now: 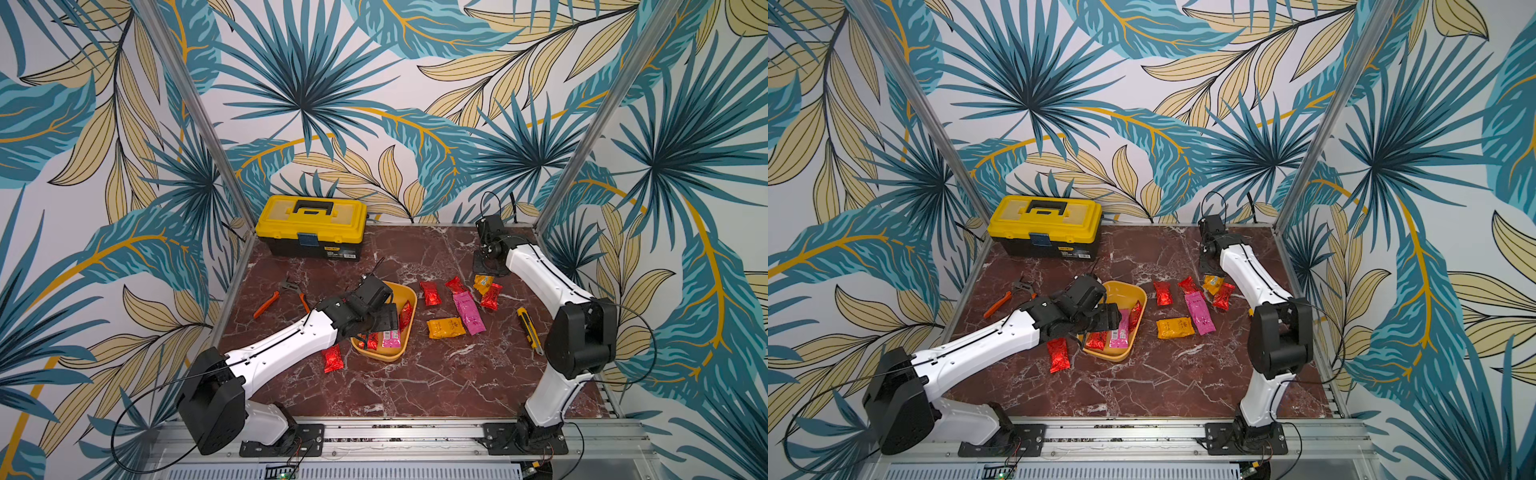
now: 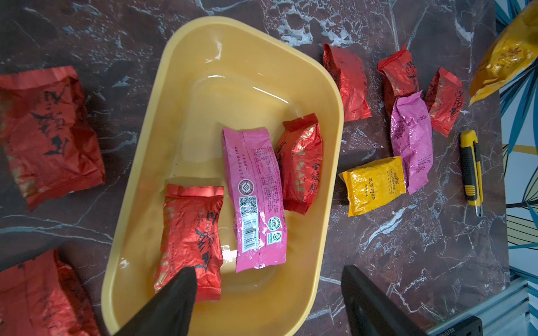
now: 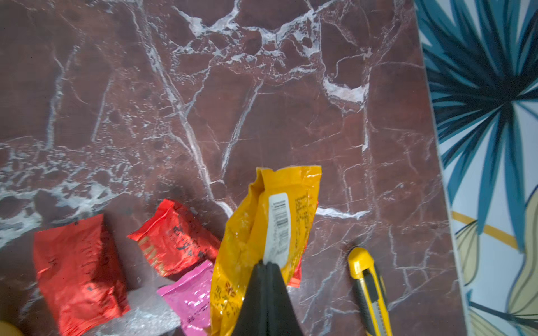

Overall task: Take the tea bags out of the storage box
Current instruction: Place the tea bag at the center of the board, then pick up the tea bag from the storage box.

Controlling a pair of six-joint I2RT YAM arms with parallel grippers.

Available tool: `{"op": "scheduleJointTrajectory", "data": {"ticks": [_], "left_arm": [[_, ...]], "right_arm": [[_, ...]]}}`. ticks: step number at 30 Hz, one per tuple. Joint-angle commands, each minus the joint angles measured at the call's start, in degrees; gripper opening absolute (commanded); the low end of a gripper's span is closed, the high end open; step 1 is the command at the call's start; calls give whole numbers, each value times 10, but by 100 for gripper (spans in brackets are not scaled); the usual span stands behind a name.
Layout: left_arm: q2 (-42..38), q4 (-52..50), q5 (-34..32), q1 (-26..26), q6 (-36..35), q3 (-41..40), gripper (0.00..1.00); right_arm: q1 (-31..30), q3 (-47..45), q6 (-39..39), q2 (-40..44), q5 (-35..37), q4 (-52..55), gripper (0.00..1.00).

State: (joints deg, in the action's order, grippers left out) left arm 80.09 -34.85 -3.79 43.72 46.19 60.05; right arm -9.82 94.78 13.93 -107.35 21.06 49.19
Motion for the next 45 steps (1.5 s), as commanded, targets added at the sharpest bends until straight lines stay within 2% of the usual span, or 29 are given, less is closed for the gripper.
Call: {"op": "scheduleJointTrajectory", "data": {"ticks": [1, 8, 20, 24, 27, 30, 35, 40, 45], "left_arm": [[-13, -6, -1, 1, -13, 24, 84], [-16, -16, -10, 1, -13, 16, 84], [-1, -26, -13, 1, -26, 11, 84], [16, -25, -4, 1, -31, 21, 83], [26, -22, 1, 1, -34, 28, 80], [35, -22, 1, 2, -36, 34, 78], [49, -22, 1, 5, -40, 51, 75], [78, -16, 27, 7, -45, 75, 68], [118, -11, 35, 6, -50, 105, 65]], "right_arm": [[0, 53, -46, -40, 53, 55, 0], [-3, 129, -52, -115, 55, 75, 0], [-7, 145, -35, -151, 38, 72, 1], [-11, 139, -28, -140, 29, 72, 25], [-12, 128, -26, -123, 29, 67, 37], [-12, 115, -22, -101, 33, 64, 40], [-14, 51, -8, -28, 6, 32, 39], [-25, -36, 21, 70, -58, -12, 31], [-41, -118, 52, 158, -122, -42, 27]]}}
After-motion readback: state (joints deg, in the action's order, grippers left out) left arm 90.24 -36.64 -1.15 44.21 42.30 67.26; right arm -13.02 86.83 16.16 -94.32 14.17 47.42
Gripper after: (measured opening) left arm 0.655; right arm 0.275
